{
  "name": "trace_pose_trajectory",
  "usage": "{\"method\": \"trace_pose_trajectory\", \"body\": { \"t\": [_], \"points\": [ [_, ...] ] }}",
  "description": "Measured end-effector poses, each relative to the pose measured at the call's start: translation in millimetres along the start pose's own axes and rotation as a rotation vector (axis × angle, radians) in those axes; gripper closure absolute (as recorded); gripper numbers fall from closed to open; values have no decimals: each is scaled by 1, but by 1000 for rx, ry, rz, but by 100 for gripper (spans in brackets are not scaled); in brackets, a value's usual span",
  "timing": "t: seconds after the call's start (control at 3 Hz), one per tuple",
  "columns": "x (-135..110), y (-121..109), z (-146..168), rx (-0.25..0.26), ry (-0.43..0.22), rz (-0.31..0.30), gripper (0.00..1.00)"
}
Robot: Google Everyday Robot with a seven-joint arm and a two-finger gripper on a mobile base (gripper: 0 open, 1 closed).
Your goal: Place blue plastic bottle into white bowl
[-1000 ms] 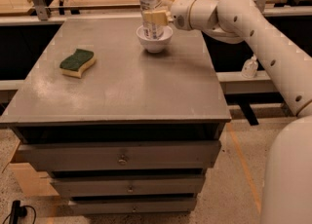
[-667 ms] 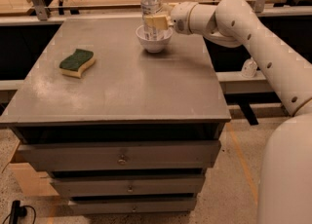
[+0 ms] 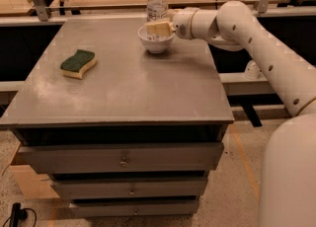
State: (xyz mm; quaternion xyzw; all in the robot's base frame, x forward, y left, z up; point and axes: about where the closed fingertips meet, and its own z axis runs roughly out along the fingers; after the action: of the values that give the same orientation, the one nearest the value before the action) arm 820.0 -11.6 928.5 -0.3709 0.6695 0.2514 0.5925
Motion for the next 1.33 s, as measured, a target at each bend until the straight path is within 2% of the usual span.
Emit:
{"method": "trace_pose_trajectory", "body": {
  "t": [0.33, 0.67, 1.0, 1.33],
  "points": [
    [2, 1, -7, 5, 13, 6, 0],
    [-5, 4, -28, 14, 4, 4, 0],
    [-14, 11, -67, 26, -14, 4, 0],
    [-20, 23, -121, 51, -6, -5, 0]
  ]
}}
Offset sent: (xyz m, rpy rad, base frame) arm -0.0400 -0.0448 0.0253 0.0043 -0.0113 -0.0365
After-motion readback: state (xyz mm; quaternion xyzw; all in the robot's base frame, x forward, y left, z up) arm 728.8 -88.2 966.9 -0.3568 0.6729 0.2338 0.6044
